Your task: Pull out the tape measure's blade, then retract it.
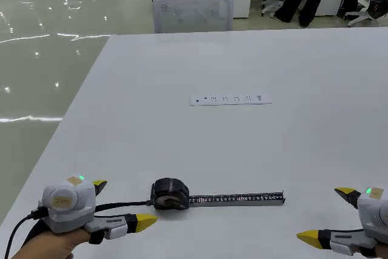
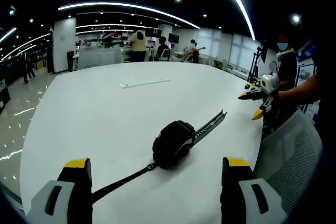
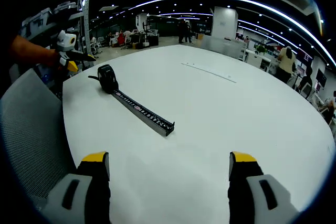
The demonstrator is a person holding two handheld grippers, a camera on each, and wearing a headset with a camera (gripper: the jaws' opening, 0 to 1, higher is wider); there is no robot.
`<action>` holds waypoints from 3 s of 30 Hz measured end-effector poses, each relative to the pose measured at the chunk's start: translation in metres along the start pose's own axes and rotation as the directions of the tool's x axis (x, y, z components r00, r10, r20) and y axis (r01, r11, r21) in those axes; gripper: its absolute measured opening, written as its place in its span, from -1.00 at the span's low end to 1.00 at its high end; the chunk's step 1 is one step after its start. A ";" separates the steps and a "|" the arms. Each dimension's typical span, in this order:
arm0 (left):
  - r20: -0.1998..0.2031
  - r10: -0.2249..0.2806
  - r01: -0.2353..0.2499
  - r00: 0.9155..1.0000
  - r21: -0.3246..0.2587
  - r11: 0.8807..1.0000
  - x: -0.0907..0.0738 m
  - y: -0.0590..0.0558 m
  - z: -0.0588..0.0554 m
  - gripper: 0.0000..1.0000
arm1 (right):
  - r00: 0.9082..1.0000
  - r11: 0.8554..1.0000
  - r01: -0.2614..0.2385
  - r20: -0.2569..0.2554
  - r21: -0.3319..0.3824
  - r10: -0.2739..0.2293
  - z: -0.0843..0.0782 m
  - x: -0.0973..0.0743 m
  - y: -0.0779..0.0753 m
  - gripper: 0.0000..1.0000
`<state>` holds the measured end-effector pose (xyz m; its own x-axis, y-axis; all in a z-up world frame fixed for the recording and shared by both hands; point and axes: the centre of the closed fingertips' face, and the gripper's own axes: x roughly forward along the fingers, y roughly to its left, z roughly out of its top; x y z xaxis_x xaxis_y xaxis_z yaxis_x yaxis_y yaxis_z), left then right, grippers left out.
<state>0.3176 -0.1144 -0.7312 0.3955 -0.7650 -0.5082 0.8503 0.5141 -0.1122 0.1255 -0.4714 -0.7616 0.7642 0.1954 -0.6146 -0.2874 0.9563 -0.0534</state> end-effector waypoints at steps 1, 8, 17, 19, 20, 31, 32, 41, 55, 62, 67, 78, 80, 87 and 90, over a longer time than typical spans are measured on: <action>0.002 0.004 -0.004 1.000 -0.011 1.000 -0.003 0.001 -0.003 1.00 | 1.000 1.000 0.003 0.019 0.028 -0.004 0.000 -0.005 0.001 0.94; 0.006 0.026 -0.026 1.000 -0.021 0.999 -0.016 0.001 -0.012 1.00 | 0.999 0.999 0.035 0.017 0.041 -0.036 -0.009 -0.025 0.002 1.00; 0.022 0.042 -0.041 0.999 -0.043 0.998 -0.032 -0.006 -0.023 1.00 | 1.000 1.000 0.026 -0.002 0.014 -0.026 -0.022 -0.039 0.014 1.00; 0.013 0.036 -0.035 0.999 -0.057 0.998 -0.031 -0.006 -0.028 1.00 | 1.000 1.000 0.026 0.004 0.008 -0.026 -0.023 -0.042 0.016 1.00; 0.012 0.037 -0.036 0.999 -0.053 0.998 -0.031 -0.006 -0.029 1.00 | 1.000 1.000 0.027 0.007 0.013 -0.027 -0.023 -0.043 0.016 1.00; 0.025 0.015 -0.015 1.000 -0.028 1.000 -0.035 -0.021 -0.021 1.00 | 0.999 0.998 0.042 0.015 0.043 -0.042 -0.024 -0.054 0.017 1.00; 0.028 0.014 -0.014 1.000 -0.030 0.999 -0.035 -0.021 -0.021 1.00 | 0.999 0.998 0.042 0.010 0.050 -0.042 -0.024 -0.054 0.018 1.00; 0.009 0.006 -0.006 1.000 -0.034 0.999 -0.036 -0.022 -0.029 1.00 | 0.999 0.998 0.032 0.030 0.049 -0.034 -0.018 -0.057 0.023 1.00; 0.000 0.030 -0.030 1.000 -0.030 0.999 -0.036 -0.026 -0.021 1.00 | 1.000 0.999 0.017 0.023 0.046 -0.018 -0.022 -0.060 0.026 1.00; -0.001 0.018 -0.018 1.000 -0.039 0.999 -0.034 -0.031 -0.025 1.00 | 1.000 0.999 0.022 0.004 0.032 -0.022 -0.028 -0.064 0.025 1.00; 0.007 0.018 -0.018 1.000 -0.050 0.999 -0.034 -0.033 -0.022 1.00 | 1.000 1.000 0.022 -0.007 0.010 -0.022 -0.030 -0.064 0.025 1.00; 0.012 0.006 -0.005 1.000 -0.044 0.999 -0.025 -0.049 -0.005 1.00 | 1.000 0.997 -0.017 -0.024 -0.072 0.015 -0.018 -0.053 0.024 1.00; 0.014 0.000 0.001 1.000 -0.041 0.999 -0.021 -0.053 -0.001 1.00 | 0.999 0.996 -0.031 -0.037 -0.081 0.028 -0.015 -0.051 0.024 1.00; -0.005 0.010 -0.010 1.000 -0.029 1.000 -0.006 -0.062 0.005 1.00 | 0.995 0.988 -0.077 -0.072 -0.135 0.068 -0.004 -0.043 0.018 0.97; -0.028 0.042 -0.043 0.999 -0.040 0.998 0.001 -0.061 0.004 1.00 | 0.993 0.983 -0.100 -0.085 -0.153 0.088 0.000 -0.041 0.019 0.95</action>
<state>0.2678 -0.1483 -0.7213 0.4213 -0.7315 -0.5361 0.8177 0.5621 -0.1243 0.0892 -0.4613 -0.7371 0.6844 0.2595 -0.6814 -0.4477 0.8872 -0.1118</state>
